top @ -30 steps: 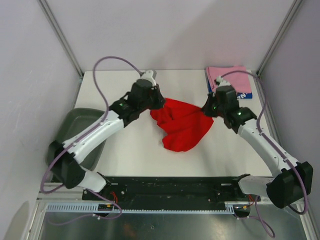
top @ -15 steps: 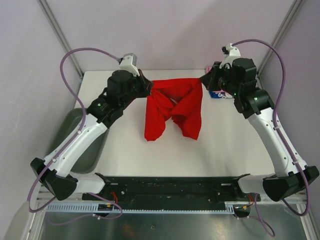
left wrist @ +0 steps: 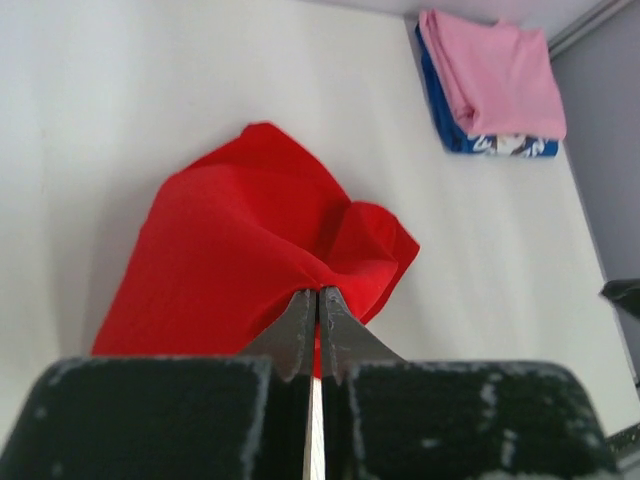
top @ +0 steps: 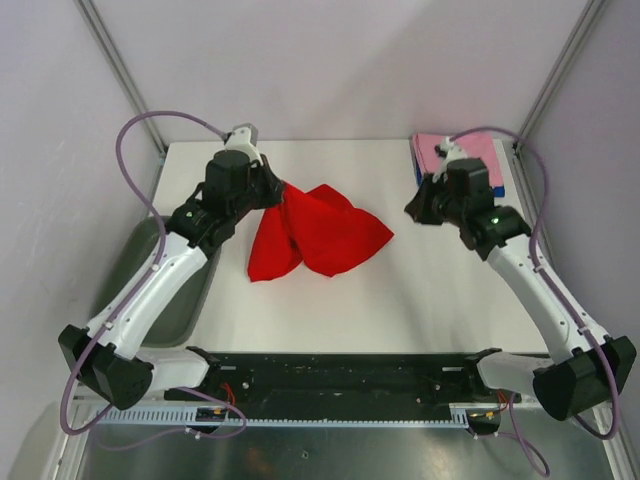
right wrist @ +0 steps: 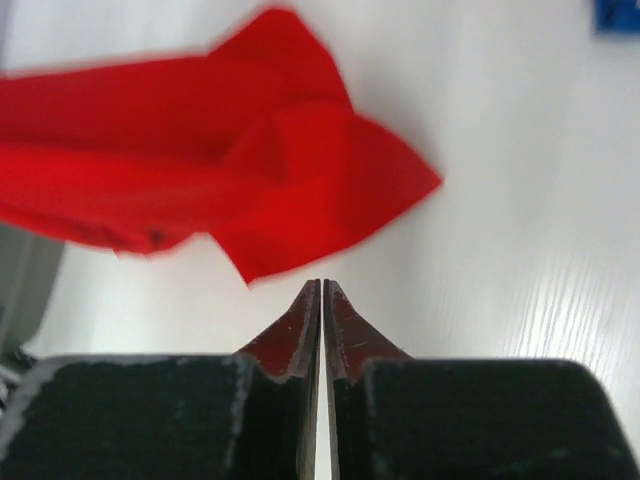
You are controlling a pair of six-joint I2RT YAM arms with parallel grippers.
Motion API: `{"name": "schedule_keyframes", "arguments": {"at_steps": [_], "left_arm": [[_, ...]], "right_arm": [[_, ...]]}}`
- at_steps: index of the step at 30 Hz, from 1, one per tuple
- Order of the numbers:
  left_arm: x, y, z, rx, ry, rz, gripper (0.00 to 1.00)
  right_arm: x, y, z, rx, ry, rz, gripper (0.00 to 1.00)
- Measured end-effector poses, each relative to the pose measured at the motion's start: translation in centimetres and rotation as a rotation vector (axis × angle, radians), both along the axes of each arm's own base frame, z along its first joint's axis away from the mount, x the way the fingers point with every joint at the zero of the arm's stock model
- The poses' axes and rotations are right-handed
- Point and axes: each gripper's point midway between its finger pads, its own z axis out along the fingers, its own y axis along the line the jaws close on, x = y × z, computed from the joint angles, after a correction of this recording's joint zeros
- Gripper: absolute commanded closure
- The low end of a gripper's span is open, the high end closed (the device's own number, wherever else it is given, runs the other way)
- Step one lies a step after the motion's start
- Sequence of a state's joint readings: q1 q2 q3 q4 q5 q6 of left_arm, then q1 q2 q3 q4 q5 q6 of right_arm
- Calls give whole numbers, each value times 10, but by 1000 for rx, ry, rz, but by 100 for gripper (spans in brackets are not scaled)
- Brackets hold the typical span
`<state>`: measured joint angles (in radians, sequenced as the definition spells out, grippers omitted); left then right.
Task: Fold and stack the t-shirts
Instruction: Flatten out the tshirt
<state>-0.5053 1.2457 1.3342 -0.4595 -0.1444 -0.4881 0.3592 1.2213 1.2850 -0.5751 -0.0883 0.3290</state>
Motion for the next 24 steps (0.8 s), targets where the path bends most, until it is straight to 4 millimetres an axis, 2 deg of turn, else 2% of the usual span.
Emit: {"name": "schedule_keyframes", "arguments": {"at_steps": [4,7,10,13,15,20,24], "left_arm": [[-7,-4,-30,18,69,-38,100],[-10,-4,-43,31,102,-46,100],[-9,-5,-47,35,112,-47,100],[-9,-4,-47,37,112,-42,100],[-8,-3,-48,37,113,-40,100],[-5,-1,-52,42,122,-31,100],[-2,0,-56,47,133,-25,100]], "right_arm": [[-37,22,-69,2,151,35,65],[-79,62,-116,-15,243,126,57],[-105,103,-141,-42,262,201,53],[-103,134,-154,-39,236,212,52],[-95,146,-169,-47,229,190,52],[-75,161,-206,-84,211,134,52],[-66,169,-224,-117,183,116,53]]}}
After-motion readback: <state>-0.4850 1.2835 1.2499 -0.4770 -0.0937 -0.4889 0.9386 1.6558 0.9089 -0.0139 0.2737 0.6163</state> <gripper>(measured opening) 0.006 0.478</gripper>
